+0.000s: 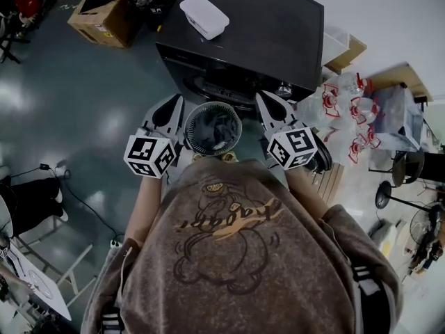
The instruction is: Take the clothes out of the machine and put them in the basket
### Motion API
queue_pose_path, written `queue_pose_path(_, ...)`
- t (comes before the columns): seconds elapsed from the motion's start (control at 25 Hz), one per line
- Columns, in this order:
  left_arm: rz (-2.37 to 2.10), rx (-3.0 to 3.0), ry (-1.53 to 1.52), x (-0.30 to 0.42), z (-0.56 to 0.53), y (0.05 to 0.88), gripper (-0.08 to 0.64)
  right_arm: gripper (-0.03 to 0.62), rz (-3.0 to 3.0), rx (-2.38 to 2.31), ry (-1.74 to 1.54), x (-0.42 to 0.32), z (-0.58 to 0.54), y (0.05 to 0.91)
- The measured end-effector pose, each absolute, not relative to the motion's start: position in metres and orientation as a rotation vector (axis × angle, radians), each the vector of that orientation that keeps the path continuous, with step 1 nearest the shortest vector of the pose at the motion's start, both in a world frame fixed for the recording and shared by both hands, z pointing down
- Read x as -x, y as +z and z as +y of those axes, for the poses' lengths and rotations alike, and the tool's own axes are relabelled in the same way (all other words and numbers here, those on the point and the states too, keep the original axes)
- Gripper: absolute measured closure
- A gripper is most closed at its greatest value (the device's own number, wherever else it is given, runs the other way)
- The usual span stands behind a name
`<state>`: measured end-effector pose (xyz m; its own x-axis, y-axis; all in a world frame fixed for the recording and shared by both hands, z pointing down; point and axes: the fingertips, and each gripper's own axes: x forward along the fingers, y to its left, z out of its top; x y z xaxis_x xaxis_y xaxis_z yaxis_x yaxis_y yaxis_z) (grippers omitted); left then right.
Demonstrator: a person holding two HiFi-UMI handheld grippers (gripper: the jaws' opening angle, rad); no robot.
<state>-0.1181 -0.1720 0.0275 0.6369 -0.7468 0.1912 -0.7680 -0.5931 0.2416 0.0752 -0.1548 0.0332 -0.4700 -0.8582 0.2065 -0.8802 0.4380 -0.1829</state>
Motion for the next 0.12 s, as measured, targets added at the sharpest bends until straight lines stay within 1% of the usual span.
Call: queue_pose_path(0.12,-1.239,-2.560,0.102,0.1226,-0.1736,0.0266,0.554,0.600,-2.603,-1.563,0.411,-0.0735,-0.1589,0.0348)
